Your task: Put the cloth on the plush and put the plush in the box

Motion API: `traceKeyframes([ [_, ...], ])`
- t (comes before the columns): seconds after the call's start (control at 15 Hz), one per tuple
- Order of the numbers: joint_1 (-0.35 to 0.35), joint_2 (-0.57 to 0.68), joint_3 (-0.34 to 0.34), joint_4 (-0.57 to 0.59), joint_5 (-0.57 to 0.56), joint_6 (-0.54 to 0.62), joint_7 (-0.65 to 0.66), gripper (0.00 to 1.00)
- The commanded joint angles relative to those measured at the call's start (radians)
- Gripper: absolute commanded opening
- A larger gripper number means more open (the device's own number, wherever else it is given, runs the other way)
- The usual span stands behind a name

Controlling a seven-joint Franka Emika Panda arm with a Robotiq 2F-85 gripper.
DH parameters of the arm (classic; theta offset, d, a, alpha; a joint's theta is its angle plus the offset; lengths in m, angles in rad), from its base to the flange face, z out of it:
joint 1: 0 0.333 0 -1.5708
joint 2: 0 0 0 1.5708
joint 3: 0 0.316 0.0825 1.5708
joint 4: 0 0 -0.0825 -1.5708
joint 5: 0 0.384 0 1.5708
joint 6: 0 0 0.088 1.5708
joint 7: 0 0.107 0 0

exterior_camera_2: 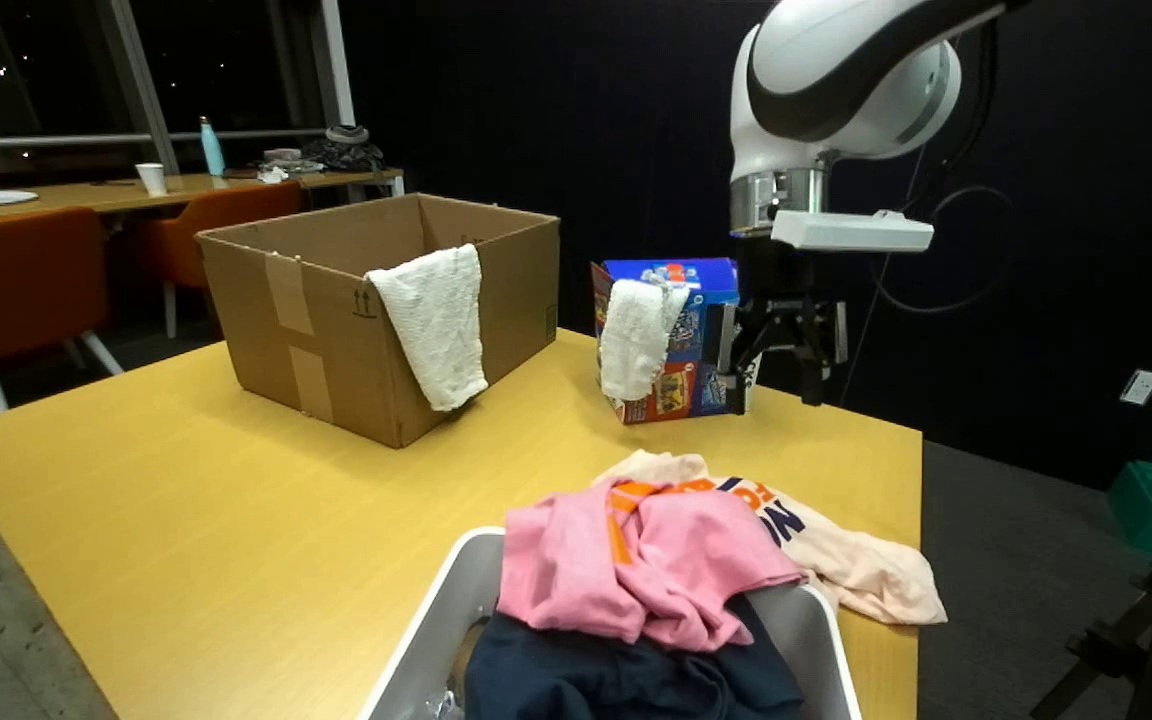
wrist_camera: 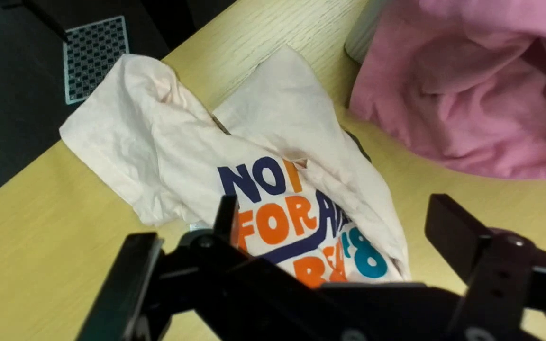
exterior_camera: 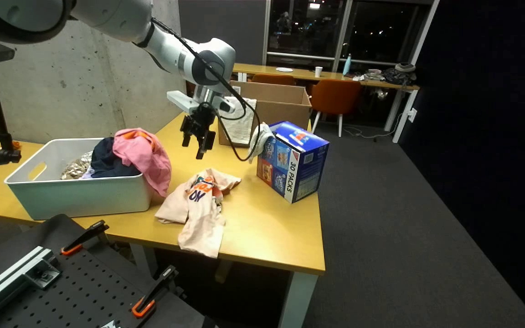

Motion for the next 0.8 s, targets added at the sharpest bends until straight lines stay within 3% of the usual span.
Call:
traceKeyframes([
  [0.0, -0.001, -0.092, -0.029, -0.212, 0.047, 0.175, 0.129, 1.00],
  [0.27, 0.028, -0.116, -0.051, -0.318, 0.054, 0.272, 0.282, 1.00],
  [0.73, 0.024, -0.082, -0.061, -0.328, 0.042, 0.301, 0.411, 1.00],
])
